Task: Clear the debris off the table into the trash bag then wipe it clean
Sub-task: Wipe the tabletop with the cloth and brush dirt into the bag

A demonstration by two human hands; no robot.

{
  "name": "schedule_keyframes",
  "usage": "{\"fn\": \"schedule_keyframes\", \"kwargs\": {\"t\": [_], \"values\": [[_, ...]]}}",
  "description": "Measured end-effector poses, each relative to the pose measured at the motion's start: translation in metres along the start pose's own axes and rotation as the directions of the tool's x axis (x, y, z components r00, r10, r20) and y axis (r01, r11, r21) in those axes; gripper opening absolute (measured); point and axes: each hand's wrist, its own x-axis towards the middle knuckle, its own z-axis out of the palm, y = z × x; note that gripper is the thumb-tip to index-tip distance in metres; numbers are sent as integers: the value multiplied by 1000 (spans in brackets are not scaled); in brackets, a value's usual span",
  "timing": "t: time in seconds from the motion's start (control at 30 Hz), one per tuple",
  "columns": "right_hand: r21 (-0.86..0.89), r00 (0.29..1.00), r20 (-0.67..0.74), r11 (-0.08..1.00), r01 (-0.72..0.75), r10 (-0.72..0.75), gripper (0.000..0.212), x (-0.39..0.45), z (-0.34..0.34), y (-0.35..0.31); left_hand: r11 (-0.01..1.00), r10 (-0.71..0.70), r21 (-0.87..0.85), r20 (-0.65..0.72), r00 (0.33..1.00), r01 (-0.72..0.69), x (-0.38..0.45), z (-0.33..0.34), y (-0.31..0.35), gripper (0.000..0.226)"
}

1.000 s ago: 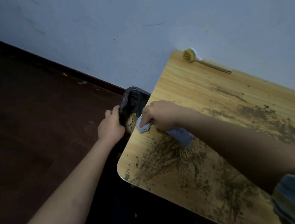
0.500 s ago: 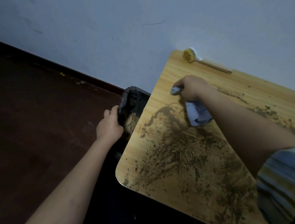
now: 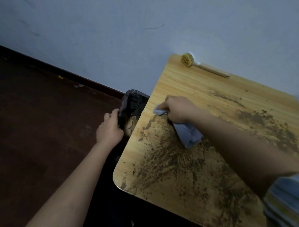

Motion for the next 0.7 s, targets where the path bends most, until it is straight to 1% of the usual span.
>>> {"fn": "schedule_keyframes", "kwargs": {"t": [0.07,0.13,0.2,0.27,0.33,0.37,0.43,0.47,0.57,0.67,0.7], "values": [[-34,998,31,998,55,-54,17,-4,3,-10,1000,-1,5,0,1000,1,-2,-1,0,63],[-55,992,76,992,109,-105,39,-7,2,-17,1000,-3,15,-1,1000,3,-4,-3,-1,63],[-2,985,107,991,136,-135,49,-8,-5,-15,1000,-6,20,5,1000,6,-6,-3,-2,63],[42,995,26,994,98,-99,51,-6,-14,-4,1000,-5,28,-3,1000,5,-7,-5,-4,63],[38,997,-62,998,-41,44,51,-3,-20,11,1000,-9,25,-9,1000,10,-7,-5,-5,62],[26,989,-77,992,-121,123,50,-2,-22,16,1000,-8,21,-9,1000,8,-7,-5,-5,62],[15,966,-36,967,-256,256,50,0,-18,21,1000,-8,19,-8,1000,8,-7,-4,-6,62],[23,956,-7,956,-292,292,49,1,-14,21,1000,-9,20,-9,1000,9,-7,-4,-6,62],[53,957,24,956,-290,289,38,4,-5,15,1000,-8,7,-9,1000,8,-6,-2,-10,63],[61,980,31,978,-199,198,42,2,-2,2,1000,-9,2,0,1000,9,-5,-1,-11,64],[43,987,26,987,-157,156,35,-1,-1,-3,1000,-10,2,2,1000,10,-5,-1,-11,64]]}}
